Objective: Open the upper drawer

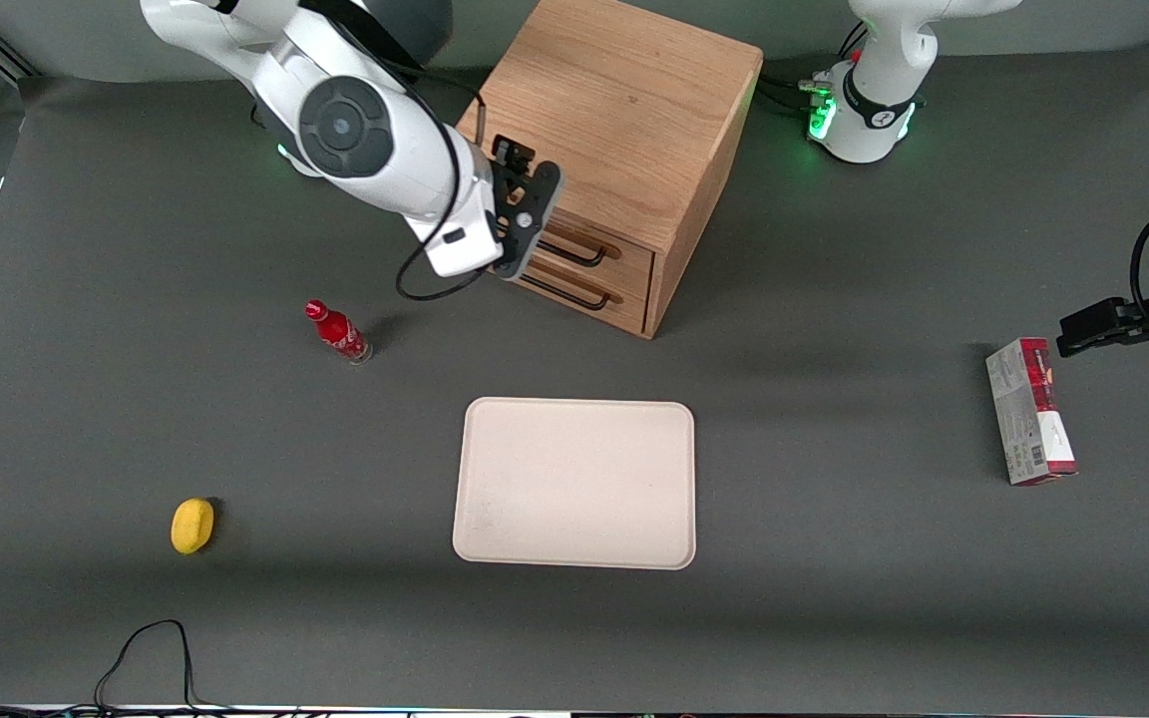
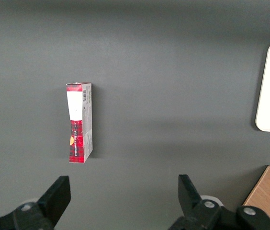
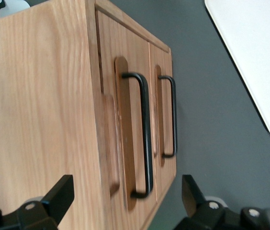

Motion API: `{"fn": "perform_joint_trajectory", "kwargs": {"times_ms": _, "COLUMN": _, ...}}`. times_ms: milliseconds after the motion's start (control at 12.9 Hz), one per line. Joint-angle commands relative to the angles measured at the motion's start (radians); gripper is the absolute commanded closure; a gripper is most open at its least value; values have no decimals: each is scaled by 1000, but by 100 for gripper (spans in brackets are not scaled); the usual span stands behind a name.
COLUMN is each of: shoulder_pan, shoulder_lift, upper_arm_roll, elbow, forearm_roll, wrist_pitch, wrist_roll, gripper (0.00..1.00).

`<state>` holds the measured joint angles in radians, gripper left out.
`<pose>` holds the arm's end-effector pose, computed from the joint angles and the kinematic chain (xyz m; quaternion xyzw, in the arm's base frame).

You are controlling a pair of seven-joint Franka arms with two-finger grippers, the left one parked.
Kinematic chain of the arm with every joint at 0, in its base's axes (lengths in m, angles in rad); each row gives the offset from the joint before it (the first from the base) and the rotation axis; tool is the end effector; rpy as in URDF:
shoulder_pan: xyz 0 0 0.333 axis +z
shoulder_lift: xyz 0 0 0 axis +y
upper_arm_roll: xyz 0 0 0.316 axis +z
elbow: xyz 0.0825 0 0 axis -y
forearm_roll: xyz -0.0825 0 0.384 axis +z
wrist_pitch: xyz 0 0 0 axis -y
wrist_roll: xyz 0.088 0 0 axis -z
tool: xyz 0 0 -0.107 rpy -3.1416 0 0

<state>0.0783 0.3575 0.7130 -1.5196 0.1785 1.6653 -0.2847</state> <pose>0.4720 0.4205 0.4935 -0.8504 -0.4814 0.1113 0.1808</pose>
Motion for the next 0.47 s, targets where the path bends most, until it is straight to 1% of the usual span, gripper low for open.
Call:
{"fn": "perform_joint_trajectory", "kwargs": {"times_ms": 0, "shoulder_pan": 5, "shoulder_lift": 3, "upper_arm_roll": 3, "elbow": -60, "forearm_roll": -39, "wrist_pitch": 79, "wrist_roll": -27, "gripper": 0}}
{"fn": "perform_joint_trajectory", "kwargs": {"times_ms": 156, "shoulder_pan": 5, "shoulder_lift": 34, "upper_arm_roll": 19, "elbow": -65, "forearm_roll": -85, "wrist_pitch": 99, "wrist_roll": -27, "gripper": 0}}
{"fn": "perform_joint_trajectory", "kwargs": {"times_ms": 389, "shoulder_pan": 6, "shoulder_lift": 77, "upper_arm_roll": 22, "elbow": -67, "forearm_roll": -135, "wrist_pitch": 132, "wrist_roll": -27, "gripper": 0}}
